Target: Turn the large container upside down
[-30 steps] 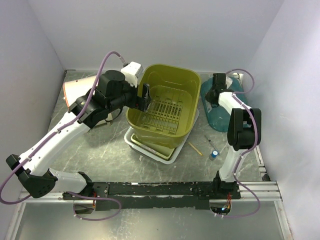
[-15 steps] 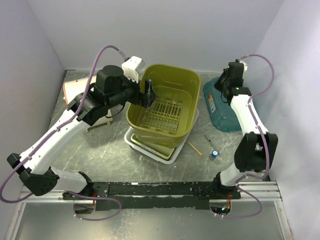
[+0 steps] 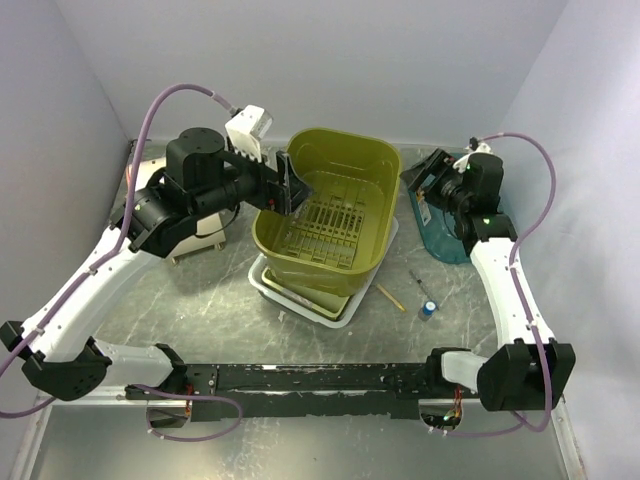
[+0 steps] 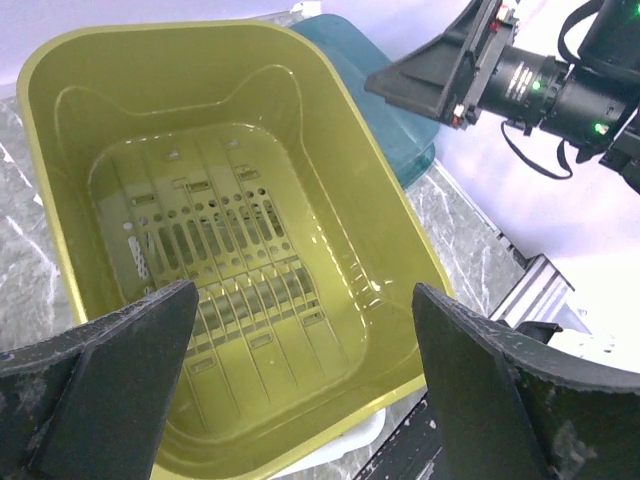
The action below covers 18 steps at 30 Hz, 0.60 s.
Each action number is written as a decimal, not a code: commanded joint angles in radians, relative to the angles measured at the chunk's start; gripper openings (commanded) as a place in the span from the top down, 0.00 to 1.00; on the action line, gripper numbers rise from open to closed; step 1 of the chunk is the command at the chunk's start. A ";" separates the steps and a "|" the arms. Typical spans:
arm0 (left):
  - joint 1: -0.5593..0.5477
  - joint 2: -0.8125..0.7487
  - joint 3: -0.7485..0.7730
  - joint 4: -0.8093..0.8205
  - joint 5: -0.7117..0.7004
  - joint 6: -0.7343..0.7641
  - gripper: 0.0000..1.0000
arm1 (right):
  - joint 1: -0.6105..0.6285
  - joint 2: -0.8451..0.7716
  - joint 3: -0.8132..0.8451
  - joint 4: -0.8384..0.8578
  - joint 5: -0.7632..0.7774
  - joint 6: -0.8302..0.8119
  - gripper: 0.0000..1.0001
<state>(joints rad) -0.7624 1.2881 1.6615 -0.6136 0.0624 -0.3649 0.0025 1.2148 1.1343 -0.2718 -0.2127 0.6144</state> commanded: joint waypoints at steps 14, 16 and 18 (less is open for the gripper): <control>-0.164 0.021 -0.067 -0.077 -0.220 -0.041 0.00 | 0.036 -0.140 -0.140 -0.163 0.053 -0.054 0.00; -0.226 0.053 -0.048 -0.097 -0.279 -0.043 0.00 | 0.036 -0.139 -0.139 -0.176 0.081 -0.057 0.00; -0.267 0.093 -0.022 -0.125 -0.318 -0.050 0.00 | 0.036 -0.140 -0.140 -0.188 0.110 -0.053 0.00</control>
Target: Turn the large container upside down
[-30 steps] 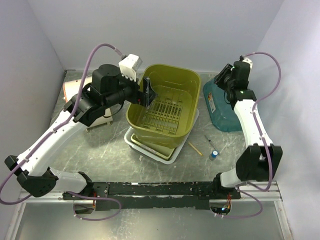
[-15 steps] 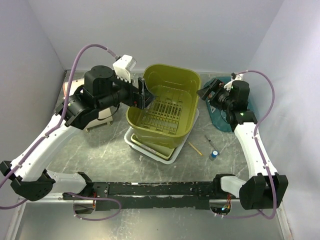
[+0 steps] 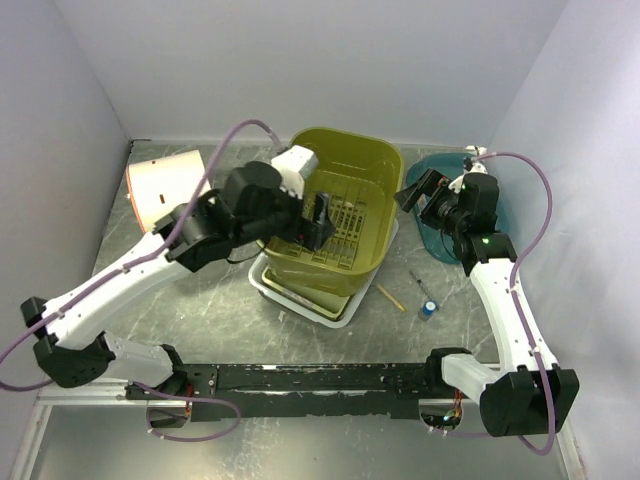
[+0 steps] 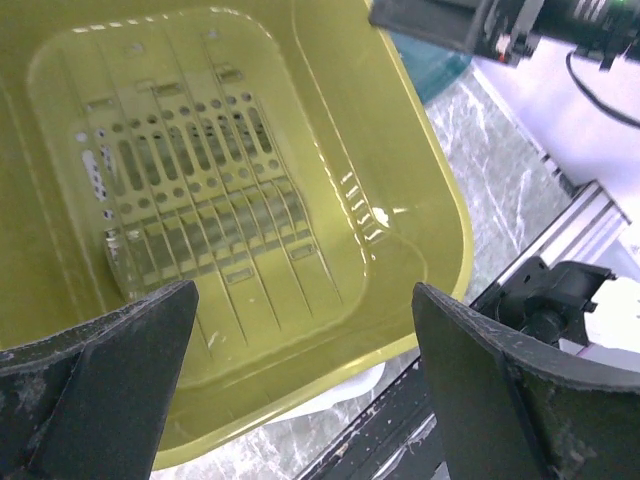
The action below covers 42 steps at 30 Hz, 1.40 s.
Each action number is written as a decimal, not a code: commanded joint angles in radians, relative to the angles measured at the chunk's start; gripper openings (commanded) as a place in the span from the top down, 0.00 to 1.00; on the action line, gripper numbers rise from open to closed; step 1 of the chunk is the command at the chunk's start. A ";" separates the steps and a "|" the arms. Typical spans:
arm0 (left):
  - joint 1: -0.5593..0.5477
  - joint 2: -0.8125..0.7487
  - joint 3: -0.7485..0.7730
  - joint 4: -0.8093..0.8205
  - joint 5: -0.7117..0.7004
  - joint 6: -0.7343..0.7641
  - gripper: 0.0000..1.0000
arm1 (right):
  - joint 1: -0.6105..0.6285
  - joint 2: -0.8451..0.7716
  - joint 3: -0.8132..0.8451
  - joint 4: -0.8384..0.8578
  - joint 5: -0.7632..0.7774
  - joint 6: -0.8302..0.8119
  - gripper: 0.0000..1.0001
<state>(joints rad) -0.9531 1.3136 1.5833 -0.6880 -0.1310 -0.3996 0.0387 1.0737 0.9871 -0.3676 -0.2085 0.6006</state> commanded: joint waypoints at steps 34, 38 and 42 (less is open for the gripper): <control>0.257 0.058 0.069 -0.162 -0.138 0.018 0.01 | -0.001 -0.032 0.163 -0.035 -0.046 -0.061 0.00; 0.397 0.057 0.037 -0.126 -0.041 0.016 0.00 | -0.001 -0.047 0.161 -0.017 -0.064 -0.056 0.00; 0.509 0.103 -0.005 -0.063 0.005 0.019 0.02 | -0.002 -0.043 0.163 -0.011 -0.072 -0.053 0.00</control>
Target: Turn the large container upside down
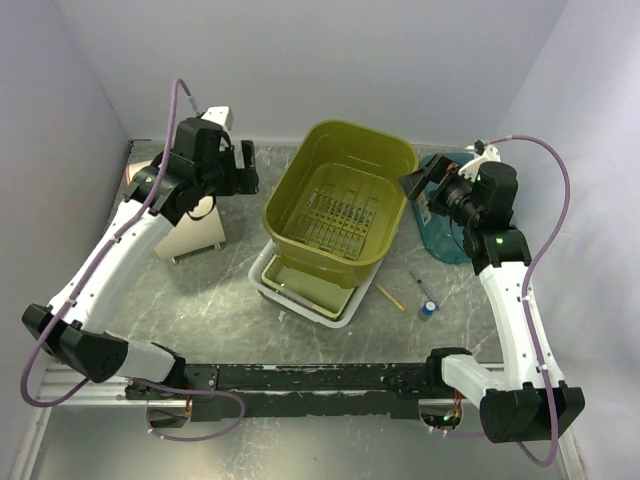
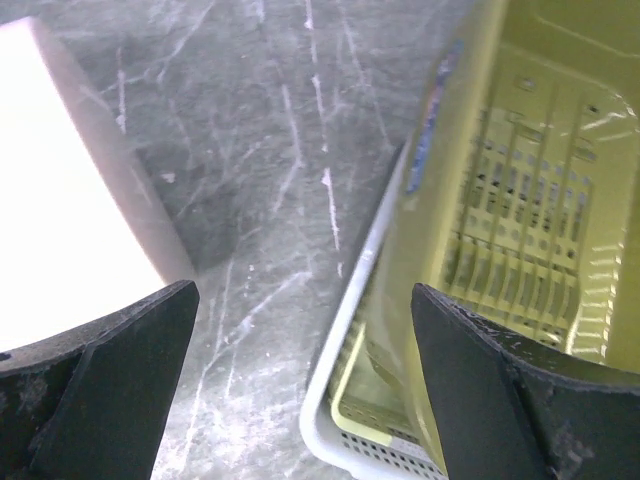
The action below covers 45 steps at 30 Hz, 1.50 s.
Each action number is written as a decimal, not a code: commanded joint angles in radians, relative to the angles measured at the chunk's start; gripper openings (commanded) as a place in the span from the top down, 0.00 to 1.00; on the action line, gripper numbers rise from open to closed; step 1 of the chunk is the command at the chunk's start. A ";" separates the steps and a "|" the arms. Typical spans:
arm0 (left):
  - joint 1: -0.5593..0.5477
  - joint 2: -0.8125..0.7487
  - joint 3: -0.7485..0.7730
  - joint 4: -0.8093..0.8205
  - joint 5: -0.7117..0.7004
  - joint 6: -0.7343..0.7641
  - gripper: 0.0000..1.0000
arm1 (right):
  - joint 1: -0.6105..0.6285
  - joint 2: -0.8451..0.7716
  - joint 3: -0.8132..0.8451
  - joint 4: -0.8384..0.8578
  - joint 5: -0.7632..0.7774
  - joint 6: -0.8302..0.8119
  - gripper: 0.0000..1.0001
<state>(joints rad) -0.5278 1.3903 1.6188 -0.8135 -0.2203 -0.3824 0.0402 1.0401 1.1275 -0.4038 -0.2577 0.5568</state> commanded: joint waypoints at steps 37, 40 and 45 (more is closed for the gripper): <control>0.213 0.121 0.012 0.277 0.489 0.053 0.00 | -0.002 0.023 0.036 0.035 -0.021 -0.049 0.00; 0.172 0.153 0.030 0.289 0.556 0.062 0.00 | -0.002 0.020 0.037 0.033 -0.028 -0.044 0.00; 0.098 0.232 0.058 0.253 0.554 0.127 0.00 | -0.002 0.004 0.030 0.016 -0.016 -0.047 0.00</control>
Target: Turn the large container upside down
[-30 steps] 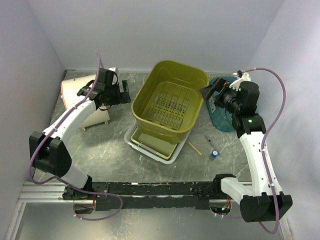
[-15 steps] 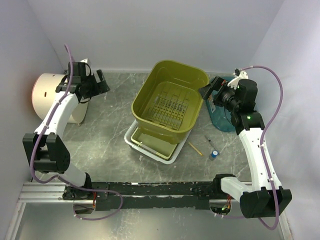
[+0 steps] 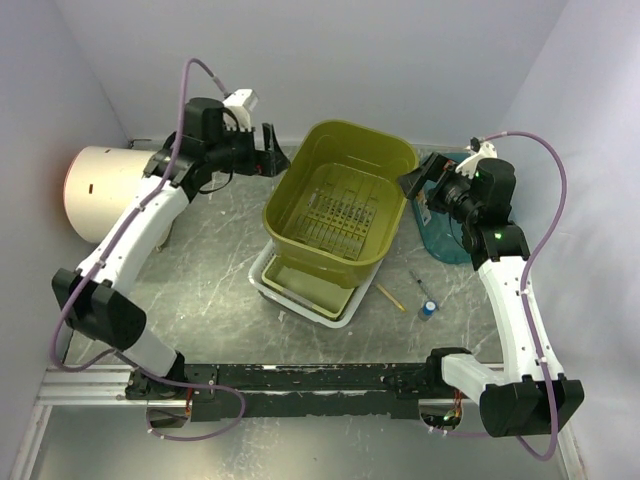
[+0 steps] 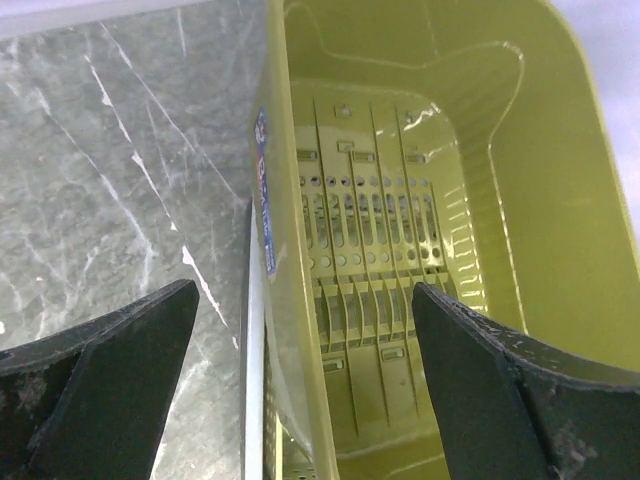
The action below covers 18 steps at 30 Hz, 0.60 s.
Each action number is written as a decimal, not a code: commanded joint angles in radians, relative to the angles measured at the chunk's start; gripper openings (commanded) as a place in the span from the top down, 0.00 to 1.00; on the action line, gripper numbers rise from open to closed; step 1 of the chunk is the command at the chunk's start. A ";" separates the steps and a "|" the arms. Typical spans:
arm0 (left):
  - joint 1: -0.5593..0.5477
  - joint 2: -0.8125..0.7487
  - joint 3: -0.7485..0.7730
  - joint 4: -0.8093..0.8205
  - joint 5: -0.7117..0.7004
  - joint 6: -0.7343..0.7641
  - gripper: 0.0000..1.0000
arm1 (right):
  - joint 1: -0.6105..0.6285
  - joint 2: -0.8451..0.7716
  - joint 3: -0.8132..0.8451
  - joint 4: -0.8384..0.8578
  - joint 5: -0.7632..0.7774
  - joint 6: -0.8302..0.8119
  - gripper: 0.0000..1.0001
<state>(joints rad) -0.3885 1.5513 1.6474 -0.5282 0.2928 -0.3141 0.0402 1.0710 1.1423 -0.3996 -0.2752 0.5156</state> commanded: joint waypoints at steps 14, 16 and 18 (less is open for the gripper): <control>-0.164 0.108 0.102 -0.084 -0.209 0.094 0.56 | -0.002 -0.027 0.027 -0.006 0.013 -0.004 0.00; -0.163 0.085 0.106 -0.079 -0.240 0.089 0.68 | -0.002 -0.027 0.028 -0.005 0.010 -0.002 0.00; -0.164 0.053 0.116 -0.072 -0.256 0.088 0.76 | -0.002 -0.027 0.026 -0.004 0.008 -0.002 0.00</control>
<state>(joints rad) -0.5449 1.6917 1.7084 -0.6266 0.0982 -0.2279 0.0402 1.0569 1.1427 -0.4099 -0.2695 0.5156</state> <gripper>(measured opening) 0.296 0.999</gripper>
